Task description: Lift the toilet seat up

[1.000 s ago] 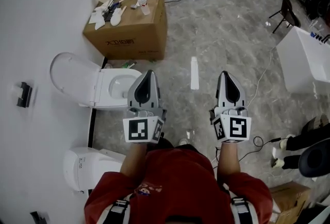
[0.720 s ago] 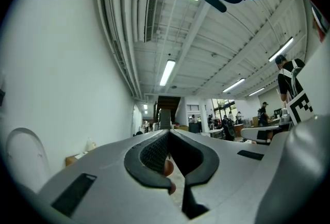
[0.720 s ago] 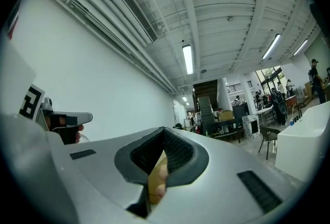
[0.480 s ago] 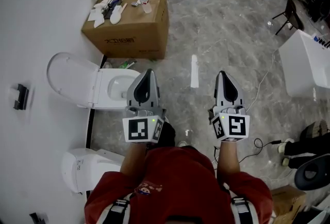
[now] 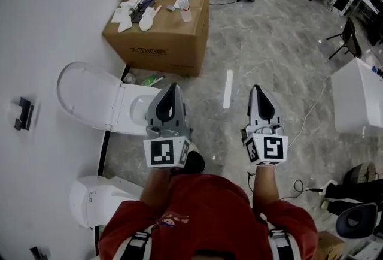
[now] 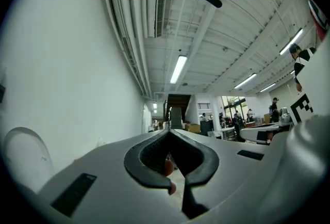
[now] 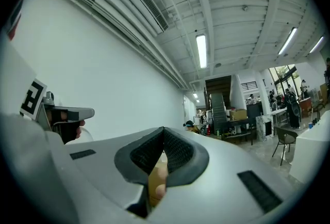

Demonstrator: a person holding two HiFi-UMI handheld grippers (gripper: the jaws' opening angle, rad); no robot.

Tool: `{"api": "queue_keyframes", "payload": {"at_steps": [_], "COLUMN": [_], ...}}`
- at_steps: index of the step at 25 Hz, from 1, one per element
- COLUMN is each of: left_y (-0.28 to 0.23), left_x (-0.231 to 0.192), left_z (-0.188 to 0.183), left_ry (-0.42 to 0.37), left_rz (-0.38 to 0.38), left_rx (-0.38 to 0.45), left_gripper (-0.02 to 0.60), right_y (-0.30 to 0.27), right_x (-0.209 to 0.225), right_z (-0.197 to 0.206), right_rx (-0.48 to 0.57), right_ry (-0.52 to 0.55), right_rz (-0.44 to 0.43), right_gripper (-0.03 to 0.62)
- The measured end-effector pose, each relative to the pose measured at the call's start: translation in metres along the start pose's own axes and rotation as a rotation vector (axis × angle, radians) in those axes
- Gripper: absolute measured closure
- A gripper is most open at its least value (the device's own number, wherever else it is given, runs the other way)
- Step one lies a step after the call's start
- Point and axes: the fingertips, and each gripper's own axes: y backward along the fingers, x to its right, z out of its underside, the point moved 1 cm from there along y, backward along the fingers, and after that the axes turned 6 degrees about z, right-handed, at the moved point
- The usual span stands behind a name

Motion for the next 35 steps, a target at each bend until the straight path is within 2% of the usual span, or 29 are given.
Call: {"api": "queue_keyframes", "payload": {"at_steps": [14,26,35], "left_y": [-0.047,-0.039,-0.015], "left_x": [-0.137,-0.219,-0.263], "left_z": [0.012,0.017,0.017], "left_ry": [-0.005,-0.04,-0.075], "left_rz": [-0.152,-0.275,-0.462], "left_rx": [-0.018,-0.001,-0.016], "left_gripper": [0.574,0.574,0.574], "right_y": [-0.148,-0.217,-0.259], "right_x": [-0.087,-0.168,-0.231], "right_z": [0.012,0.024,0.026], "right_rx": [-0.015,0.005,0.017], "right_ry": [-0.021,-0.042,-0.078], "right_rz": [-0.153,-0.293,-0.487], "right_gripper": [0.582,0.582,0.582]}}
